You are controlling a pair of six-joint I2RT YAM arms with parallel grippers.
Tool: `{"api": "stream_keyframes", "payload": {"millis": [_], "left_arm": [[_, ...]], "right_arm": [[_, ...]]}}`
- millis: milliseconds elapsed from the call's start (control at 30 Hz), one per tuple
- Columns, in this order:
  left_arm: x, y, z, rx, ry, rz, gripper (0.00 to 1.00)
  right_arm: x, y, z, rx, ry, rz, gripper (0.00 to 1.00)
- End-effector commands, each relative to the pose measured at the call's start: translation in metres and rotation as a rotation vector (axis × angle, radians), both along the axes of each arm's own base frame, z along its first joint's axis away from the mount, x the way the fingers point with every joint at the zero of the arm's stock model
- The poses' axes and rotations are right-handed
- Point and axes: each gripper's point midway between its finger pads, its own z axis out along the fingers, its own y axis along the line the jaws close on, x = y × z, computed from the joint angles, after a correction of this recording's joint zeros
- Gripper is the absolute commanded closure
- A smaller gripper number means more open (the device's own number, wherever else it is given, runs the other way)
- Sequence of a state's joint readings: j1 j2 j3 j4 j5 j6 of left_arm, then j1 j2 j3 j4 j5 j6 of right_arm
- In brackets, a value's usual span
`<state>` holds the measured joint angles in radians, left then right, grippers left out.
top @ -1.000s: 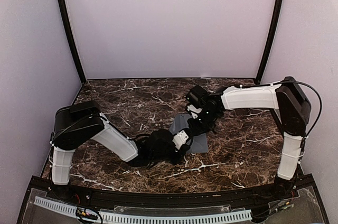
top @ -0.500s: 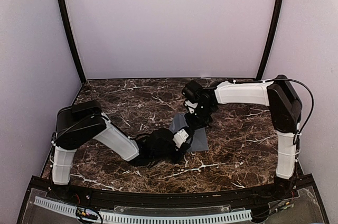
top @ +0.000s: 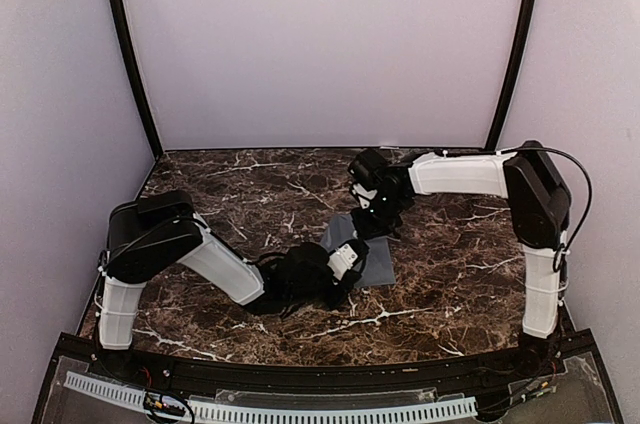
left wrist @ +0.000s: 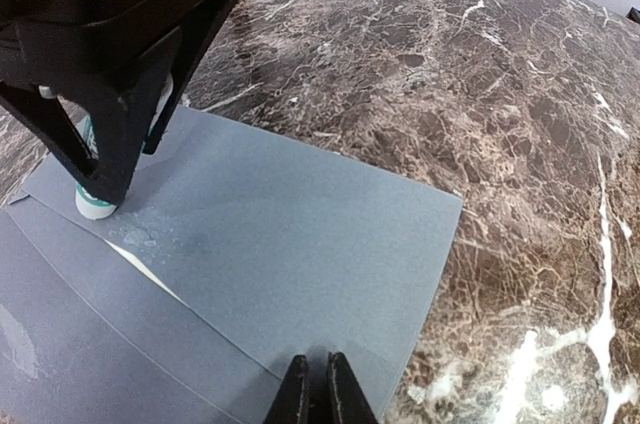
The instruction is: Place the letter into the envelope and seal it
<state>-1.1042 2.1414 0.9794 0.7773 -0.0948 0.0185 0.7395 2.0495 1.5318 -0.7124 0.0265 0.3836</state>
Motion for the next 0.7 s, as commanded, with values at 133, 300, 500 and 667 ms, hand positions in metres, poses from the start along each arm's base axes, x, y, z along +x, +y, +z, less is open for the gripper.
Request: {"api": "stream_keyframes", "payload": {"millis": [133, 300, 500, 667], "left_arm": [[-0.012, 0.019, -0.046, 0.145, 0.078, -0.009, 0.93], [-0.012, 0.020, -0.047, 0.148, 0.078, -0.007, 0.93], [-0.012, 0.020, -0.047, 0.150, 0.077, -0.007, 0.93], [-0.013, 0.019, -0.047, 0.147, 0.080, -0.011, 0.93]], "right_arm": [[-0.072, -0.013, -0.013, -0.019, 0.179, 0.078, 1.00], [-0.091, -0.011, -0.009, 0.001, 0.212, 0.099, 1.00], [-0.099, -0.016, -0.008, -0.026, 0.217, 0.093, 1.00], [-0.084, -0.020, -0.015, -0.061, 0.188, 0.065, 1.00]]}}
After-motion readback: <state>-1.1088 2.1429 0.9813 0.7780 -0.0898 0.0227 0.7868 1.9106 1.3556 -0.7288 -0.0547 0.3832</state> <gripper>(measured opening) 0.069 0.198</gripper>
